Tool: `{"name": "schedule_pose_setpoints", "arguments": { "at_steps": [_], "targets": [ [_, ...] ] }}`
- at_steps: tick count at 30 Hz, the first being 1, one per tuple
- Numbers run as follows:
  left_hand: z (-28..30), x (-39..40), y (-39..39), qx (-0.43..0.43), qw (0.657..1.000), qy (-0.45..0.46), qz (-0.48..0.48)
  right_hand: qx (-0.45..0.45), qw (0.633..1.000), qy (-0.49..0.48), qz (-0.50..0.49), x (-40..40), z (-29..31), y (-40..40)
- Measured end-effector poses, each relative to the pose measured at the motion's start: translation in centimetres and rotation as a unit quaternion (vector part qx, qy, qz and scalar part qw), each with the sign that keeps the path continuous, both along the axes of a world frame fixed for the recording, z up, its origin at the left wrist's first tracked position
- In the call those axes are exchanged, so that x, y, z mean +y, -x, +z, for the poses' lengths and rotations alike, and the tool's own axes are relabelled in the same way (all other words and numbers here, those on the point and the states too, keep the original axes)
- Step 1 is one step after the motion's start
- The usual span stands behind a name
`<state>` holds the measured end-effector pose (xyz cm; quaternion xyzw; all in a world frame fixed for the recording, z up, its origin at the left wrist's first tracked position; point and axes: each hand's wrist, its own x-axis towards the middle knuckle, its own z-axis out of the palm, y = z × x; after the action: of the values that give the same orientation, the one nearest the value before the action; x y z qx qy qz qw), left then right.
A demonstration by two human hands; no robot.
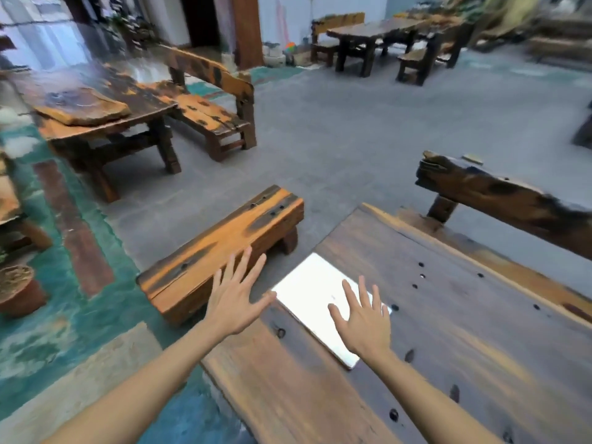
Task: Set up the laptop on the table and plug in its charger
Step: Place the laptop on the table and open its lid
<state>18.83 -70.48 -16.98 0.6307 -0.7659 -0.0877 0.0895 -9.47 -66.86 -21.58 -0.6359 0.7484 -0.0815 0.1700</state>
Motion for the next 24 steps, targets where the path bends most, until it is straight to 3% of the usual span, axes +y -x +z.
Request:
{"name": "schedule_pose_setpoints", "arguments": {
  "at_steps": [10,17,24],
  "targets": [
    [-8.3,-15.2,2.5,0.118,0.963,-0.224,-0.096,-0.091,0.957,-0.109,-0.253,-4.9,-7.2,1.1],
    [-14.6,-21.5,3.4,0.114,0.908,-0.367,-0.166,-0.187,0.873,-0.162,-0.42,-6.1,-10.6,1.1],
    [-18.9,-23.8,5.2,0.175,0.873,-0.448,-0.079,-0.3,0.783,-0.11,-0.534,-6.9,-12.9,0.8]
  ]
}}
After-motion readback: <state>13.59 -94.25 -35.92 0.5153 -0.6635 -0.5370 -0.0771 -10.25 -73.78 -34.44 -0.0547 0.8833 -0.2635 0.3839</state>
